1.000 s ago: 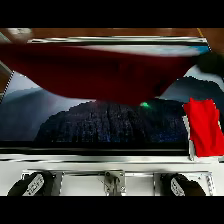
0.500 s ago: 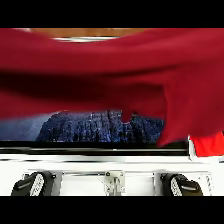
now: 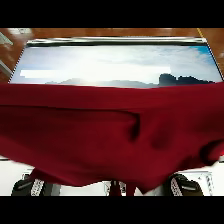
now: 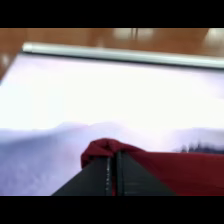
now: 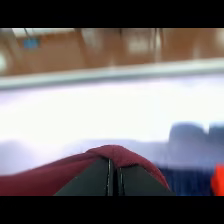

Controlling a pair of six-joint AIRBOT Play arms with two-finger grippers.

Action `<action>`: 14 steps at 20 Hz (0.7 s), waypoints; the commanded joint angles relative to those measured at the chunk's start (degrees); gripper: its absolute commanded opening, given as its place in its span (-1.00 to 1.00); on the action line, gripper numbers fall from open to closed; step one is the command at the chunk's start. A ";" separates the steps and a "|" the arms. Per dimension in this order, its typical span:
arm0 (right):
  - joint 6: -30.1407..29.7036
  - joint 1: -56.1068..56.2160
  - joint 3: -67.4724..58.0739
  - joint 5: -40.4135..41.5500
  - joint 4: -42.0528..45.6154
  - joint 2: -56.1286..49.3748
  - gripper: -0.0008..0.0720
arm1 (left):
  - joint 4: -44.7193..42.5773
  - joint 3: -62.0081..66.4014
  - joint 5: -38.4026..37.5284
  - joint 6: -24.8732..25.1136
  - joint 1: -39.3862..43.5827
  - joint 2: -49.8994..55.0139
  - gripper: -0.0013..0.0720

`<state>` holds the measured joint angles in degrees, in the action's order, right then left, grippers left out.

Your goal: Fold the shirts.

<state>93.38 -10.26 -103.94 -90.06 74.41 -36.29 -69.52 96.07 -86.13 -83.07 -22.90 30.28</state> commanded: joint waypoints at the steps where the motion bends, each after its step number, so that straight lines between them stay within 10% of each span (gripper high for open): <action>1: 1.97 0.02 10.05 -7.54 -2.19 -4.24 -0.80 | -0.61 -13.84 -1.31 4.04 0.31 0.31 -0.86; 7: -4.46 4.44 45.27 27.67 -4.94 -14.16 -0.80 | 1.44 -35.69 15.15 4.00 0.33 12.85 -0.86; 14: -9.38 12.31 46.77 75.25 -8.33 -35.15 -0.80 | 19.54 -36.06 41.70 15.58 4.26 40.15 -0.86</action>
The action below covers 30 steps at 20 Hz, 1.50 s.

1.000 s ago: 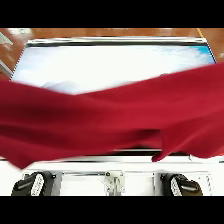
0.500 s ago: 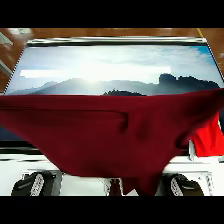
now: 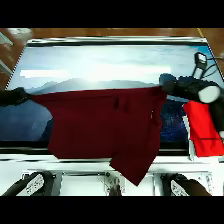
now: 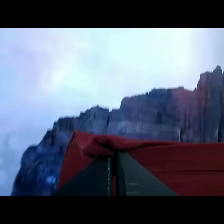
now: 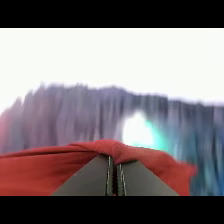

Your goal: Fold the shirts.

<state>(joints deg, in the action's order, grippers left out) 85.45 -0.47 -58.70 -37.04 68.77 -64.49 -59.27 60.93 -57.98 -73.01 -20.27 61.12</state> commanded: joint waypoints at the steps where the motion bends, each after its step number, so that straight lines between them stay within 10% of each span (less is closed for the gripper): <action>1: -1.44 2.54 1.53 25.59 -4.76 -8.85 -0.80 | 11.02 -0.92 17.90 6.69 2.67 11.67 -0.86; 9: -1.07 2.43 1.55 26.12 -7.87 -17.31 -0.80 | 12.17 -0.92 33.27 12.33 8.50 22.82 -0.86; 14: -1.05 0.96 1.55 18.58 -7.61 -17.14 -0.80 | 10.47 -0.68 26.93 12.35 8.37 24.33 -0.85; 19: 0.22 -2.75 1.57 -7.41 -6.19 -14.75 -0.80 | -1.51 2.84 6.38 11.72 8.39 24.35 -0.86; 26: 7.37 -0.04 1.64 -20.39 3.74 -18.25 -0.80 | -9.57 2.80 -3.65 0.13 8.50 26.69 -0.85; 27: 7.37 -0.31 1.42 -19.47 3.56 -18.05 -0.72 | -9.57 2.93 -4.57 -0.42 8.41 26.60 -0.74; 29: 6.01 -0.92 -0.61 -21.31 3.23 -17.05 0.82 | -10.12 4.81 -9.75 -0.07 8.15 26.58 0.30; 30: 3.74 -1.36 -2.36 -24.26 3.93 -16.20 0.89 | -10.97 6.32 -12.94 0.11 7.58 26.36 0.37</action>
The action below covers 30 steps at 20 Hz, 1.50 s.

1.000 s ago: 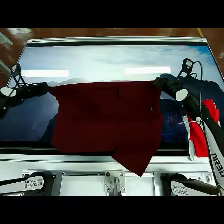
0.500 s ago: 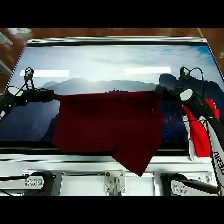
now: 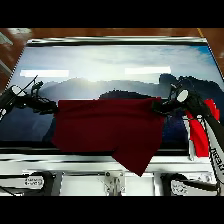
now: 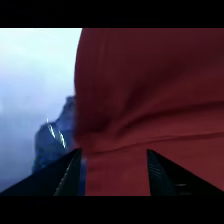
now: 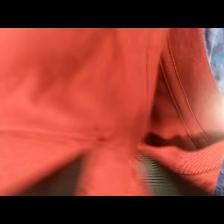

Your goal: Fold the shirts.

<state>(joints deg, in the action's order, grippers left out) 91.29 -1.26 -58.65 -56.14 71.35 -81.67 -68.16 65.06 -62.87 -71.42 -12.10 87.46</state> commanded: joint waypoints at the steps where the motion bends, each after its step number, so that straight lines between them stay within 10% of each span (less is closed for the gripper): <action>1: -3.67 -1.20 -4.28 -8.76 3.32 1.99 0.89 | -2.91 3.87 -11.15 -1.51 -1.66 -0.50 0.37; 5: -7.28 -7.54 -6.27 -27.89 20.81 8.31 0.89 | -2.64 5.03 -20.57 0.39 -9.27 -6.14 0.43; 7: -11.82 -14.08 -1.86 -31.41 17.92 11.50 0.89 | -1.86 -1.64 -24.48 1.75 -14.45 -9.73 0.96; 10: -13.57 -24.57 8.26 -28.57 6.32 16.28 0.89 | 4.90 -16.35 -23.87 3.72 -21.40 -13.97 0.95; 13: -15.82 -28.70 14.60 -25.24 -1.42 18.69 0.89 | 5.46 -26.32 -21.51 7.80 -22.67 -14.32 0.39; 17: -15.78 -28.52 16.04 -23.37 -2.99 18.73 0.89 | 5.49 -33.62 -15.93 8.66 -19.89 -14.32 0.68; 27: -14.36 -28.52 16.04 -23.71 -3.56 18.75 0.89 | 13.77 -36.59 -5.68 9.01 -15.23 -14.27 0.57; 30: -14.40 -28.52 16.04 -25.92 -3.04 18.75 0.89 | 14.47 -36.57 -8.37 12.79 -12.92 -14.27 -0.73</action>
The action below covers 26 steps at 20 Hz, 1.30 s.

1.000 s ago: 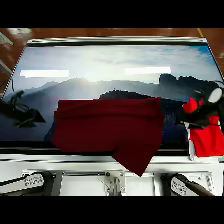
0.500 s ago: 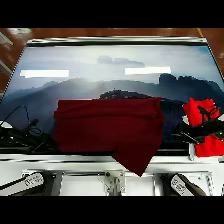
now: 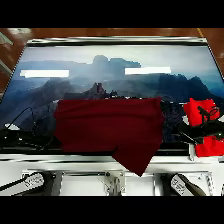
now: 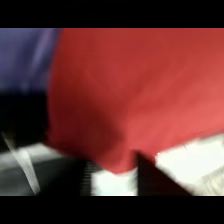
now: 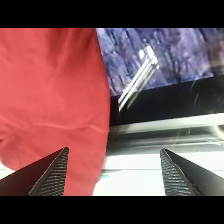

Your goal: Fold the shirts.

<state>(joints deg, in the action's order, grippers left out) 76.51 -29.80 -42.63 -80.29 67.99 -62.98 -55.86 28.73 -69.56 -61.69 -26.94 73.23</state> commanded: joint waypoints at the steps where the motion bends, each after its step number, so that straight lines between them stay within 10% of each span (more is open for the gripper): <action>1: 0.33 0.04 0.09 -3.06 1.36 0.07 0.89 | 2.12 -0.24 -3.54 4.28 1.70 -0.11 -0.85; 18: 1.75 16.09 22.05 20.17 -10.86 4.37 0.68 | 3.02 -0.24 -9.51 5.55 -1.86 -6.71 -0.86; 20: 1.90 18.10 22.03 20.50 -10.97 4.39 -0.20 | 3.02 -0.24 -9.25 5.57 -1.86 -6.71 -0.86; 23: 1.36 18.23 20.94 17.35 -11.17 4.42 -0.80 | 3.02 -0.20 -7.61 5.55 -1.86 -6.71 -0.86; 26: -1.68 18.23 16.96 13.94 -13.22 4.42 -0.80 | 3.04 0.76 -7.39 5.81 -1.86 -6.73 -0.86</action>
<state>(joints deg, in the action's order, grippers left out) 76.97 -12.10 -23.03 -63.81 56.58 -58.63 -52.88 28.82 -77.73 -56.14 -28.75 66.57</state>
